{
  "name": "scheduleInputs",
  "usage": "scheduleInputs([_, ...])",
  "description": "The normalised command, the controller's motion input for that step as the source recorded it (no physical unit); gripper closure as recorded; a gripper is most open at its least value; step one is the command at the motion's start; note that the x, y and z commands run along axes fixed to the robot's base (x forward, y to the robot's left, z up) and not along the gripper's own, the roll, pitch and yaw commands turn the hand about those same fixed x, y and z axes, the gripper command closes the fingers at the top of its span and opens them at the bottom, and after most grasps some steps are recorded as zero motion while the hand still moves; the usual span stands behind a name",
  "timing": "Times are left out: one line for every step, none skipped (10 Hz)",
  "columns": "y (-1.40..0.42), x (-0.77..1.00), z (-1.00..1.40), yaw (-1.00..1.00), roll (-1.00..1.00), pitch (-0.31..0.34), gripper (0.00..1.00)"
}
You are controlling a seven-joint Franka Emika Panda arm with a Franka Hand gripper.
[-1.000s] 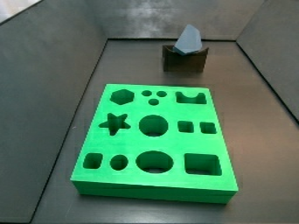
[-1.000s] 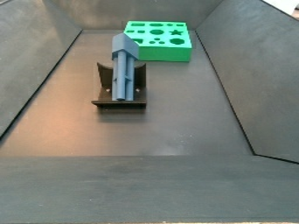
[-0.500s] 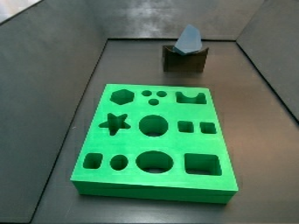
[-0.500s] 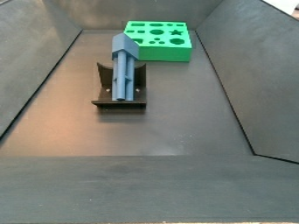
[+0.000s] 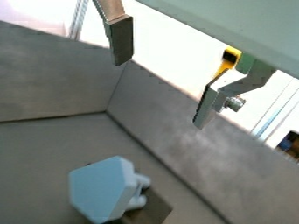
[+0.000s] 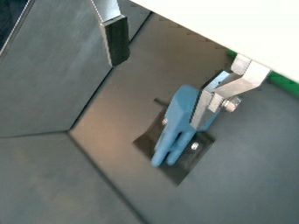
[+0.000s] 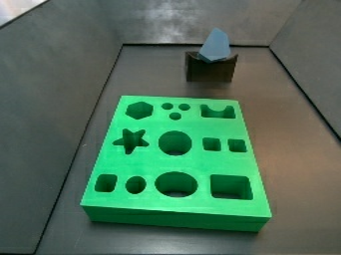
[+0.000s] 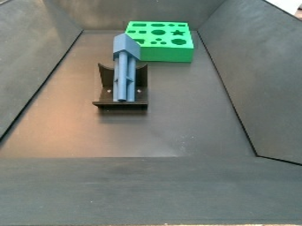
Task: Pick up the 3 prong object. Move up. Place the 3 prong object on the fixture. Regrasp the 3 prong object. Move to above the board. Insert the 3 prong object.
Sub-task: Regrasp the 3 prong object.
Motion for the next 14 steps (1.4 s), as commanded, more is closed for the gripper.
scheduleInputs([-0.05,0.1,-0.01,0.21,0.93,0.231,0.0])
scheduleInputs([-0.05,0.11,-0.01,0.23,0.74,0.204,0.0])
scheduleInputs([-0.06,0.11,-0.01,0.24,0.55,0.17,0.0])
scheduleInputs([-0.05,0.11,-0.01,0.25,0.37,0.134,0.0])
scheduleInputs([-0.04,0.1,0.0,0.25,0.26,0.092,0.0])
scheduleInputs([-0.04,0.09,0.0,0.24,0.18,0.035,0.0])
scheduleInputs([-0.05,0.09,-0.01,0.22,0.16,0.004,0.0])
scheduleInputs([0.04,0.03,-1.0,0.26,0.26,-0.046,0.0])
scheduleInputs([0.04,0.04,-1.0,0.21,0.26,-0.06,0.0])
scheduleInputs([0.04,0.05,-1.0,0.17,0.23,-0.088,0.0])
scheduleInputs([0.03,0.05,-1.0,0.12,0.19,-0.109,0.0])
scheduleInputs([0.03,0.06,-1.0,0.08,0.14,-0.128,0.0])
scheduleInputs([0.02,0.07,-1.0,0.04,0.11,-0.131,0.0])
scheduleInputs([0.02,0.08,-1.0,0.01,0.09,-0.126,0.0])
